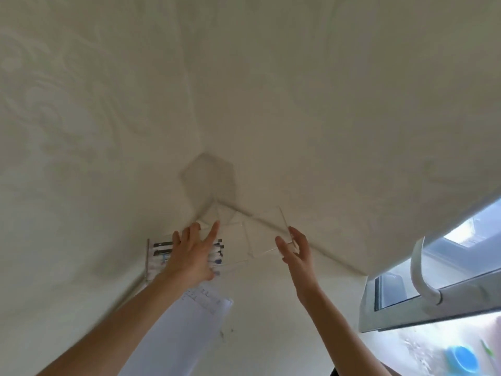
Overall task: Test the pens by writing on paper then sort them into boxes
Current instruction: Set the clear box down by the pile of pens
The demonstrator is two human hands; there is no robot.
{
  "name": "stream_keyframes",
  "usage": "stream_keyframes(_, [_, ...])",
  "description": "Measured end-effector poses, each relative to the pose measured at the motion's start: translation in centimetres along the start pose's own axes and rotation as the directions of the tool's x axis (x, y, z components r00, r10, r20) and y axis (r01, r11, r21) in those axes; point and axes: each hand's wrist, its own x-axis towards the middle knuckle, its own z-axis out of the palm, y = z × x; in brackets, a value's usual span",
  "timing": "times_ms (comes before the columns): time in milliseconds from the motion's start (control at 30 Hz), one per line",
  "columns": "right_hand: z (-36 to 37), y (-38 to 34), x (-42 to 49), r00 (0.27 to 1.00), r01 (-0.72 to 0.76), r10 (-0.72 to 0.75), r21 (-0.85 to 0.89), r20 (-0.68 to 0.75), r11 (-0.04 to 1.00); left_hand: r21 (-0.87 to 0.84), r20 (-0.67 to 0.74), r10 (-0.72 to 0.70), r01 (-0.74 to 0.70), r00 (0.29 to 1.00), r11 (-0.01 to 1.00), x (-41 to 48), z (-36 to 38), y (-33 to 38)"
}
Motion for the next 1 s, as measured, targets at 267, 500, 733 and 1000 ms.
stream_keyframes(267, [-3.1,4.0,0.5,0.990,-0.133,0.129,-0.070,-0.057,0.989,0.125,0.143,0.013,-0.031,0.990,0.992,1.3,1.5,4.0])
stream_keyframes(500, [-5.5,5.8,0.4,0.967,-0.236,0.237,0.025,-0.093,0.972,0.177,0.113,0.110,-0.129,0.987,0.976,2.8,0.9,6.0])
stream_keyframes(733, [-6.0,6.0,0.8,0.969,-0.237,0.238,0.023,-0.060,0.971,-0.009,0.151,0.092,-0.091,0.984,0.996,2.6,1.9,5.0])
stream_keyframes(1000, [-4.8,6.2,0.8,0.971,-0.239,0.240,-0.047,0.016,0.970,0.031,0.092,0.049,-0.052,0.995,0.998,1.1,1.3,3.3])
